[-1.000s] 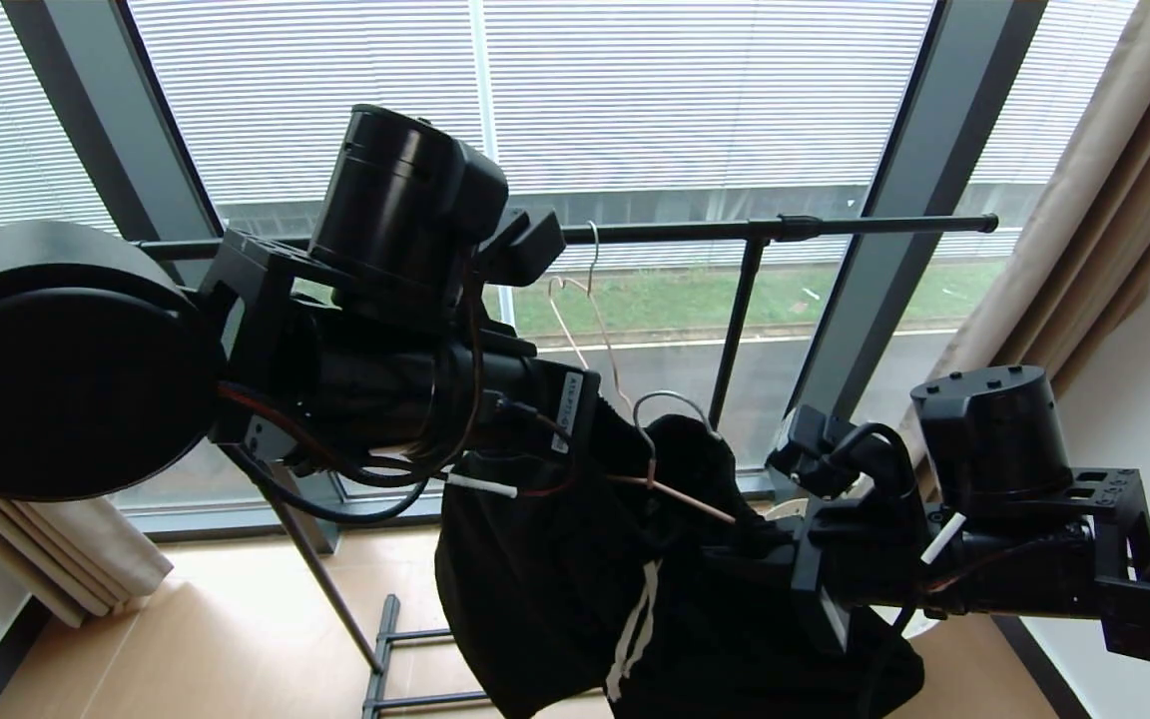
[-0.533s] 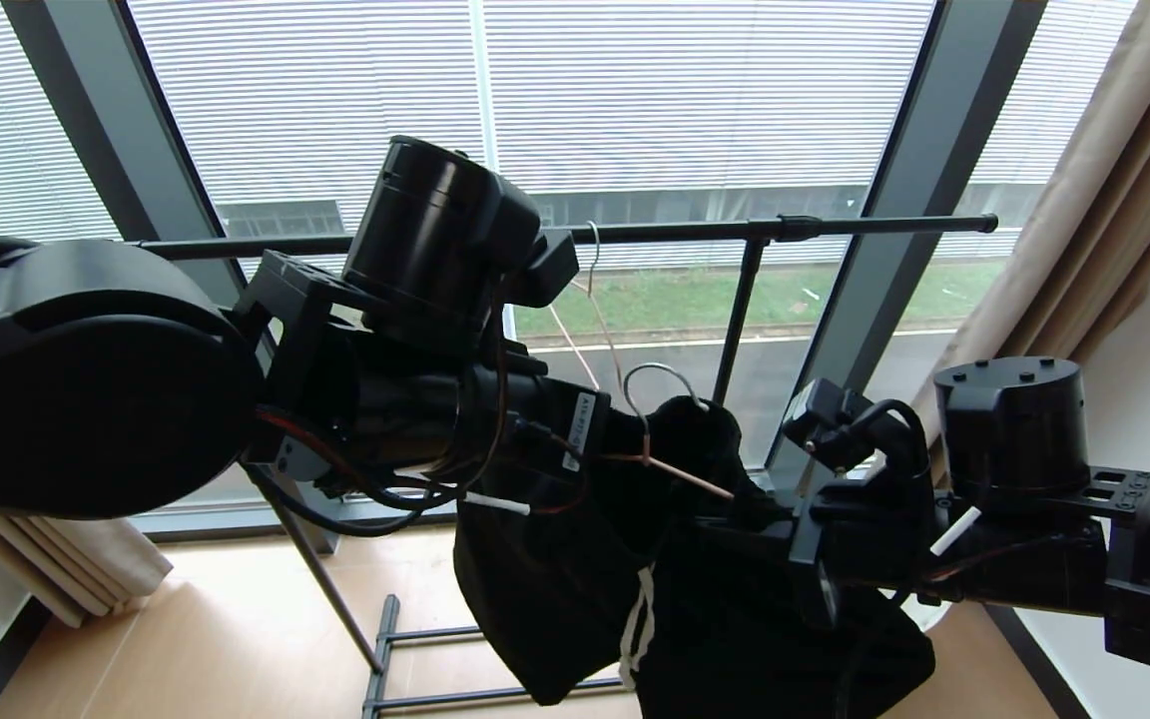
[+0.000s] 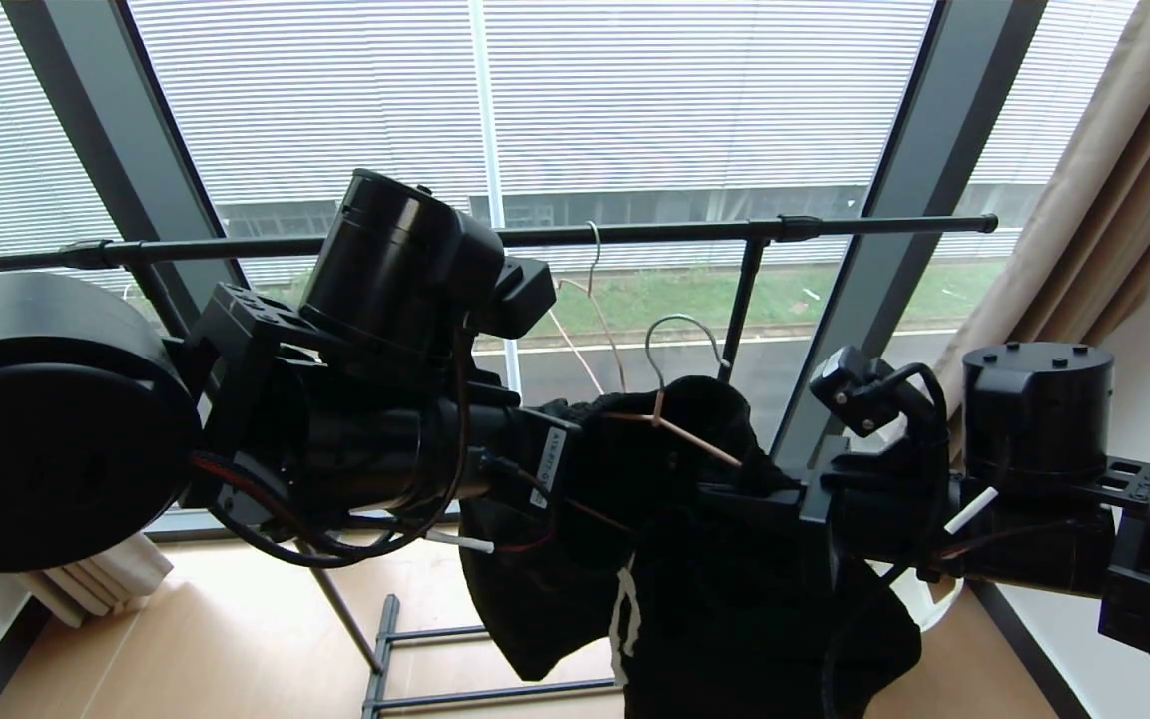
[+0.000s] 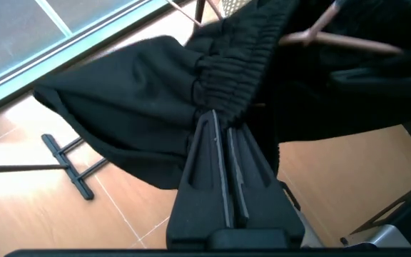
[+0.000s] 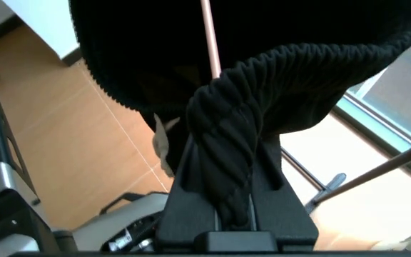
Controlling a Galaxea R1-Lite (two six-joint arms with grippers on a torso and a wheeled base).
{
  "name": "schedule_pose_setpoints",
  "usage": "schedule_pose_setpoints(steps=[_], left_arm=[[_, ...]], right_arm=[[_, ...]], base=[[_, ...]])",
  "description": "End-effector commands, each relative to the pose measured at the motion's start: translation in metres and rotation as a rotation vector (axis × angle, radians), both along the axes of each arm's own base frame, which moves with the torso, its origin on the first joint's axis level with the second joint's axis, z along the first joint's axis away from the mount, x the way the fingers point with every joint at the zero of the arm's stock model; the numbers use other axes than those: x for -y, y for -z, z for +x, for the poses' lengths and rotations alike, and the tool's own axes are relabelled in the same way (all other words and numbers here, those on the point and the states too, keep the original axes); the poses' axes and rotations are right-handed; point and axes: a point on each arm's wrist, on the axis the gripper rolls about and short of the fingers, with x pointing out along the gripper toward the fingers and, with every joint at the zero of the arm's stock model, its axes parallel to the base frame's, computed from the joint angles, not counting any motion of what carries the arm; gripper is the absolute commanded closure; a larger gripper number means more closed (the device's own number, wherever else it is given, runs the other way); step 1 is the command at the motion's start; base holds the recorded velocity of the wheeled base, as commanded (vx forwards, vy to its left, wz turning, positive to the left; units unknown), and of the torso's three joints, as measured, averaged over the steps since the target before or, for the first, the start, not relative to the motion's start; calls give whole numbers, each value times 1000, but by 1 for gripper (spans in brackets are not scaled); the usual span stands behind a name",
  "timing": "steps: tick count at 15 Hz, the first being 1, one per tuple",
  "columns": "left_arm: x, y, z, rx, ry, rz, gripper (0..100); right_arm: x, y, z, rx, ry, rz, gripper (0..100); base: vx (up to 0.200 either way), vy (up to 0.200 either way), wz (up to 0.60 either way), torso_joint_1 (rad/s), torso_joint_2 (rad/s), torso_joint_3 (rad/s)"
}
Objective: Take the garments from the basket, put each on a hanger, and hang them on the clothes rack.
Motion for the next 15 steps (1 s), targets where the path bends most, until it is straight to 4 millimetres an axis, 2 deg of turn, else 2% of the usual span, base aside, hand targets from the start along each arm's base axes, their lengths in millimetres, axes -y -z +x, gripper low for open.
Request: schedule_pose_setpoints(steps=[1, 6, 10, 11, 15], left_arm=[[-1, 2, -3, -7, 3, 7, 100], [5, 7, -8, -16, 28, 17, 100], [9, 10, -3, -18, 27, 17, 100], [13, 11, 0, -11, 26, 11, 0], [19, 12, 7, 1, 23, -4, 0]], right_arm=[[-1, 2, -1, -13, -3, 25, 100], [-6, 6, -6, 1, -42, 62, 100], [-7, 9, -13, 25, -83, 86, 100], [-6, 10, -15, 35, -95, 95, 100], [-4, 13, -20, 56, -152, 125, 100]], base=[[0, 0, 0, 0, 0, 0], [0, 0, 0, 0, 0, 0], [0, 0, 0, 0, 0, 0], [0, 0, 0, 0, 0, 0], [0, 0, 0, 0, 0, 0]])
